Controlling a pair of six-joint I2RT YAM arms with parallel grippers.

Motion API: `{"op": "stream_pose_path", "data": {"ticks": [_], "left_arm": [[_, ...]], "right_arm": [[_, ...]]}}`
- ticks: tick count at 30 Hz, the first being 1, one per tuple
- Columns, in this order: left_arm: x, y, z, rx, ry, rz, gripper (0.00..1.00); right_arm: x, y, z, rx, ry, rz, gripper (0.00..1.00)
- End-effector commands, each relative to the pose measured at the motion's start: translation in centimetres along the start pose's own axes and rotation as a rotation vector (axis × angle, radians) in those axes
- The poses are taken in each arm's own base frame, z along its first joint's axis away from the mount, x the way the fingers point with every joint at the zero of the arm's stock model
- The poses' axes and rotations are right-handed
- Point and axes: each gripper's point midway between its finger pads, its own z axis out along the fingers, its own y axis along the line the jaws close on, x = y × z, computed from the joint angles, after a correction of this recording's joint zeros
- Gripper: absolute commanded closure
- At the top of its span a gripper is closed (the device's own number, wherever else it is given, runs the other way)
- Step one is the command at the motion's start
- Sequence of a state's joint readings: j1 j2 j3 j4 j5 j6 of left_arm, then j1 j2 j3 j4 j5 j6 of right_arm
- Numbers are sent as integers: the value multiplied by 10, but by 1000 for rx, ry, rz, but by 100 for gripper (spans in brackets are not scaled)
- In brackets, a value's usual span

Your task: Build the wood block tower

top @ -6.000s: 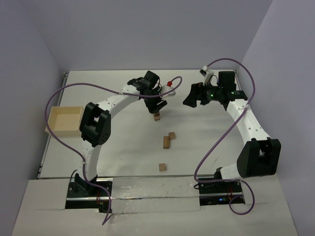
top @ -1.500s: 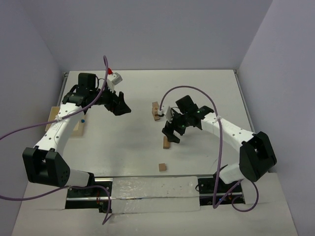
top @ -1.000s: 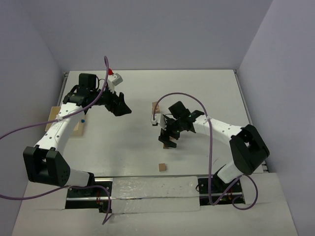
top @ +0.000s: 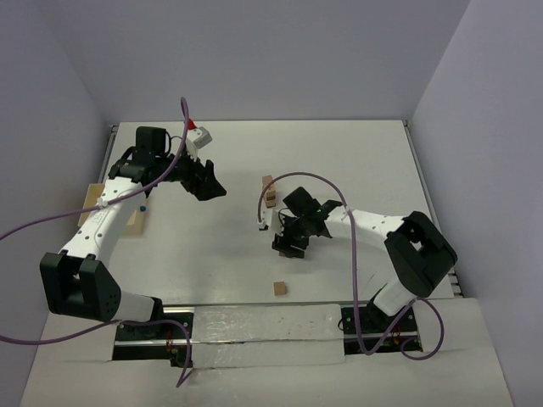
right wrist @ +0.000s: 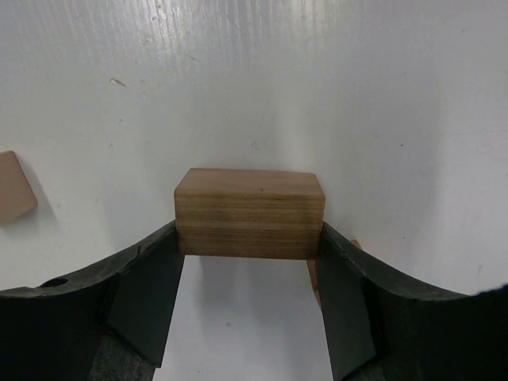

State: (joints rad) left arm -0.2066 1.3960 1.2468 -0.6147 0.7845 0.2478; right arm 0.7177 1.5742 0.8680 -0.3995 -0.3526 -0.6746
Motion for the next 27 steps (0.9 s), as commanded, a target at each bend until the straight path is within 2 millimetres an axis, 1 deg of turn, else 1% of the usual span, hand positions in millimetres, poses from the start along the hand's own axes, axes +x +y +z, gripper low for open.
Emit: {"op": "stream_pose_path", "data": {"ticks": [1,6,8,9,11,12,15,18,19,21,22,23,25,26,27], "left_arm": [[-9,3,2,-1,-34,51,1],[-7,1,1,3,-29,55,1],[-5,-2,1,20,-22,60,1],[-4,-3,0,33,-15,76,1],[2,-11,1,80,6,83,1],[4,-15,1,107,17,83,1],[10,-21,3,154,40,92,1],[14,-26,7,185,54,86,1],[16,-26,8,188,57,84,1],[17,-27,9,188,60,88,1],[18,-28,9,184,62,94,1],[18,-27,9,183,61,95,1],[20,-27,8,174,60,104,1],[20,-27,8,172,59,104,1],[20,-27,8,170,58,104,1]], "right_arm": [[-32,-5,-17,37,-116,-61,47],[-43,2,-34,2,-148,-111,55],[-45,3,-47,-25,-130,-161,57],[-52,0,-55,-34,-135,-188,59],[-45,0,-70,-76,-85,-257,62],[-44,-4,-78,-83,-67,-289,63],[-46,-20,-104,-104,-8,-362,66],[-54,-41,-118,-142,37,-367,67],[-59,-53,-120,-134,36,-362,68],[-59,-66,-128,-174,61,-347,69],[-66,-85,-130,-157,56,-338,69],[-62,-84,-132,-170,65,-327,69],[-76,-111,-138,-137,57,-333,69],[-75,-118,-133,-141,66,-326,69],[-75,-121,-130,-144,71,-322,69]]}}
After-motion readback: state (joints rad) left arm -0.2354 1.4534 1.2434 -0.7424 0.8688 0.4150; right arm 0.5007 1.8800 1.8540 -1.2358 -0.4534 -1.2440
